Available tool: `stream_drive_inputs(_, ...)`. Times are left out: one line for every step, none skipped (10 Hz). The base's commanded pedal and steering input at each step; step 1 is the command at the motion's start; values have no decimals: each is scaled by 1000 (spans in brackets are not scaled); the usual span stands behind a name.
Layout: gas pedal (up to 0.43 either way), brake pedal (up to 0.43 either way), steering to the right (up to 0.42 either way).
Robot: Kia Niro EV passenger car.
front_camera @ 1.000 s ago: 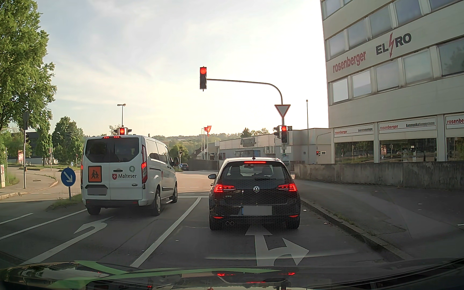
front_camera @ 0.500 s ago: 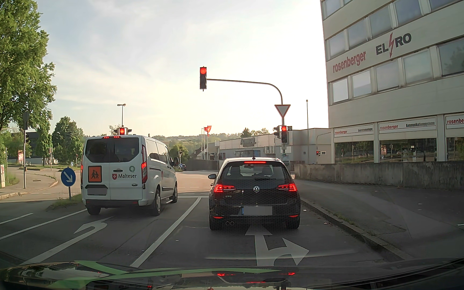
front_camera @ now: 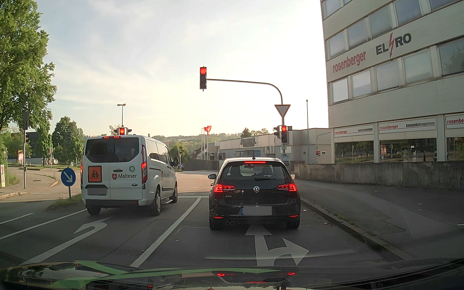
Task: Follow the waypoints while adhering to traffic rules and regulations
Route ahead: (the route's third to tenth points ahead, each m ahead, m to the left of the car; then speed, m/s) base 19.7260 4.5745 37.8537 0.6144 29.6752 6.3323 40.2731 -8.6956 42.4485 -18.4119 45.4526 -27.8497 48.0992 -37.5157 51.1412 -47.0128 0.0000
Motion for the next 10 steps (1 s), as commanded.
stream_drive_inputs(0, 543, -21)
stream_drive_inputs(0, 543, -21)
stream_drive_inputs(0, 543, -21)
stream_drive_inputs(0, 543, -21)
stream_drive_inputs(0, 543, -21)
stream_drive_inputs(0, 543, -21)
stream_drive_inputs(0, 543, -21)
stream_drive_inputs(0, 543, -21)
stream_drive_inputs(0, 543, -21)
stream_drive_inputs(0, 543, -21)
